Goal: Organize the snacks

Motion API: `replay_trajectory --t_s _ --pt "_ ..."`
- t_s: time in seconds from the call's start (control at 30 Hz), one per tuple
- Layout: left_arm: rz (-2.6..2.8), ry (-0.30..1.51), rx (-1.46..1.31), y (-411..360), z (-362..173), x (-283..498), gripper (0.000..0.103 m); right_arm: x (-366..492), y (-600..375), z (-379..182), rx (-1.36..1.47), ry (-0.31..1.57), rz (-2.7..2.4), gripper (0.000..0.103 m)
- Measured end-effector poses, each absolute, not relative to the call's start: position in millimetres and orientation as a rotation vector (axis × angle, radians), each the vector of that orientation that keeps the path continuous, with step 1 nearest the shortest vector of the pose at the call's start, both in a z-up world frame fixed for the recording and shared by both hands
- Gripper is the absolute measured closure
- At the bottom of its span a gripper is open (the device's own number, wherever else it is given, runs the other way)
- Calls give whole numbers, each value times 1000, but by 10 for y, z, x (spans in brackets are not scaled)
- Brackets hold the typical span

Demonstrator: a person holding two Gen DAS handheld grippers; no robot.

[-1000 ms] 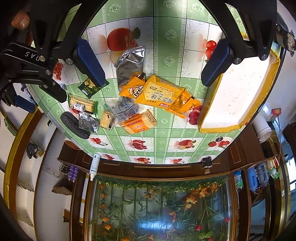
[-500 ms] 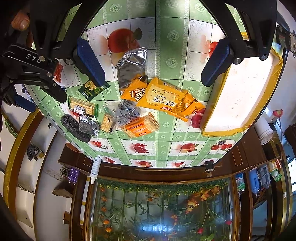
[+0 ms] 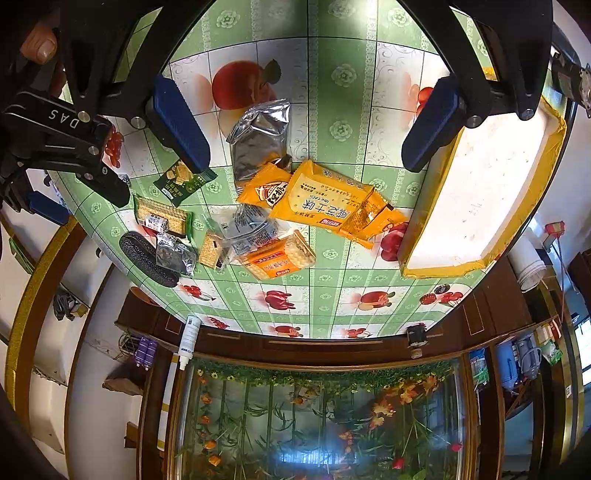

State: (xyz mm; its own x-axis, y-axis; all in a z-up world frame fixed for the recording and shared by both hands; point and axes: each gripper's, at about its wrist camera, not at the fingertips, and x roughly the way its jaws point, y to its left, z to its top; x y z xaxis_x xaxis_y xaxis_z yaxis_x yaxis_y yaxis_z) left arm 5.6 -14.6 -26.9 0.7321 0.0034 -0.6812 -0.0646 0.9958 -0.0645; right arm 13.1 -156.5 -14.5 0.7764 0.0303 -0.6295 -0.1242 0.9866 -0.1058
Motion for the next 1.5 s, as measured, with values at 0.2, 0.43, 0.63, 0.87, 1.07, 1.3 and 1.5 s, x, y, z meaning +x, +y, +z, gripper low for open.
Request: replay_trajectory --t_s 0.2,0.43,0.63,0.87,1.07,1.3,1.5 --pt "36 760 -88 -146 -293 60 0 139 -1574 -179 -147 688 78 0" --pt "31 770 -89 -152 -300 57 0 140 -1589 -194 -146 691 73 0" --pt "30 765 -82 -173 -289 42 0 130 -1595 -189 -147 686 69 0" --pt "46 755 -70 -188 -257 30 0 123 -1597 -184 -145 687 69 0" --pt "76 734 -39 -193 -209 5 0 125 -1596 -188 -145 690 68 0" --pt "109 707 -5 -197 -165 -29 0 117 -1574 -194 -147 691 73 0" --pt "129 695 5 -180 -141 -44 0 104 -1542 -202 -154 693 77 0"
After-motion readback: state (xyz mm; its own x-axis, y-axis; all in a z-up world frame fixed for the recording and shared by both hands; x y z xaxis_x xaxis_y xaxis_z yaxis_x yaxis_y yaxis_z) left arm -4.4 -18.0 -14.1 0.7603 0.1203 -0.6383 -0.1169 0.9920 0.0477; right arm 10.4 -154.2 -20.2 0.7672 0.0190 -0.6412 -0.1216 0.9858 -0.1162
